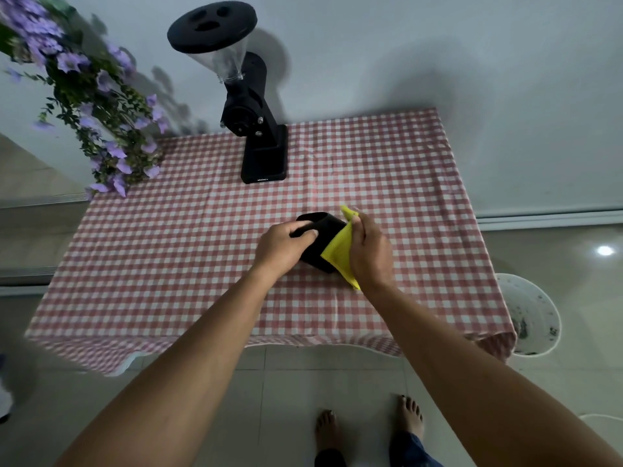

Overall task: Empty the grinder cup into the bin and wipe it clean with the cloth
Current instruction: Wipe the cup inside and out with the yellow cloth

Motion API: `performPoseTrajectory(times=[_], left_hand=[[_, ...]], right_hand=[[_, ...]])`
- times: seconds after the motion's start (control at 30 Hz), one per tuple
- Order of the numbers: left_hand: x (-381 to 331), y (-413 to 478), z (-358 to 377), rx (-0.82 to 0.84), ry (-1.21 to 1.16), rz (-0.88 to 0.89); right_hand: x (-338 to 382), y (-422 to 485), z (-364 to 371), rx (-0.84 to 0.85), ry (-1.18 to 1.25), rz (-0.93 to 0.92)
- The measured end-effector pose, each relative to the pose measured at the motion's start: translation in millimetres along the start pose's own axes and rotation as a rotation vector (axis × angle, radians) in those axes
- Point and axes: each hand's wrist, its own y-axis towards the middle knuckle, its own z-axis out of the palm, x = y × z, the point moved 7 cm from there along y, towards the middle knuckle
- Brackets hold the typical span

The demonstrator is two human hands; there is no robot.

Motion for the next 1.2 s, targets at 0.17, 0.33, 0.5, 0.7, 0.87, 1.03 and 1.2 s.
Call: performPoseTrajectory(times=[0.17, 0.33, 0.5, 0.7, 0.87, 1.03, 1.2], left_hand=[[5.9, -5.0, 4.7, 0.027, 0.034, 0.03], [7.5, -3.7, 4.1, 0.07, 0.094, 0.045], [18.3, -5.4, 7.2, 0.104, 0.096, 0.023], [16.8, -1.2, 8.3, 0.123, 0.101, 0.036], [21.7, 0.4, 7.5, 0.147, 0.072, 0.035], [18.7, 1.2, 9.6, 0.156, 0.042, 0.012], [15.8, 1.6, 10.6, 0.163, 0.067, 0.01]], right_hand=[[-5.7, -16.0, 33.7, 0.154, -0.223, -0.212], [-12.2, -0.8, 30.2, 0.182, -0.027, 0.047], [8.0, -8.2, 36.5, 0.226, -0.276, -0.259], [2.4, 2.9, 29.7, 0.264, -0.192, -0.125], [-3.0, -6.0, 31.8, 0.348, -0.225, -0.293], [-27.8, 4.2, 20.5, 0.309, 0.254, 0.212], [-28.4, 21.4, -2.3, 0.131, 0.072, 0.278]])
